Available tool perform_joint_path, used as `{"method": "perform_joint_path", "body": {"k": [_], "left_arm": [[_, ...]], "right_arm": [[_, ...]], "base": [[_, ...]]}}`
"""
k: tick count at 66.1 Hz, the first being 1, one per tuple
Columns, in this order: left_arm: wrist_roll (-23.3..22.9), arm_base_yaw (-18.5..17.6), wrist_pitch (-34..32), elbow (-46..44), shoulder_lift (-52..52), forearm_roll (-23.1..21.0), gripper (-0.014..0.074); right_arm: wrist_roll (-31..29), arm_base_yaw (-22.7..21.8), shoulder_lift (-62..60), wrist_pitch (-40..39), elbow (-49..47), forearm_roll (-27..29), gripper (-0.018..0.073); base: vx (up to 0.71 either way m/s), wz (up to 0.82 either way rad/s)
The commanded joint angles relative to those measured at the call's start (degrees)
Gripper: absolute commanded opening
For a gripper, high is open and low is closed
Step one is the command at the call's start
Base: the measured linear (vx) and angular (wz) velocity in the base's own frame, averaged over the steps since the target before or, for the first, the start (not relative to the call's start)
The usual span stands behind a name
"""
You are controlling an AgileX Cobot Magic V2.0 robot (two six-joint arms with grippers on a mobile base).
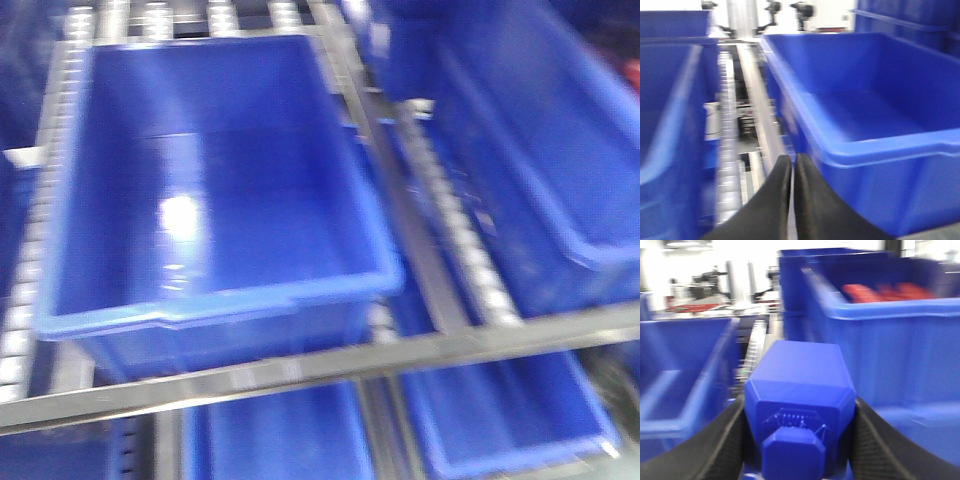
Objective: Pour parts from conveyor to right shelf
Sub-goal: 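Turn and stop facing the empty blue bin on the shelf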
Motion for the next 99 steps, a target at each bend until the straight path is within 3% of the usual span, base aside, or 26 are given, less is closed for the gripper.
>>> {"method": "perform_joint_path", "body": {"k": [1,21,99], "left_arm": [[-0.4,0.1,-4.5,-1.1,-0.6,-0.4,-0.0006],[-0.4,0.1,-4.5,-1.1,-0.6,-0.4,-0.0006],[-0.4,0.1,-4.5,-1.1,-0.6,-0.4,-0.0006]], "right_arm": [[-0.3,-0.1,0.6,-4.5,-1.6,0.0,-0.0004],[-0.3,-0.1,0.6,-4.5,-1.6,0.0,-0.0004],[-0.3,-0.1,0.6,-4.5,-1.6,0.0,-0.0004]], "base": [[0.17,0.65],[0.17,0.43],[0.12,0.02]]}}
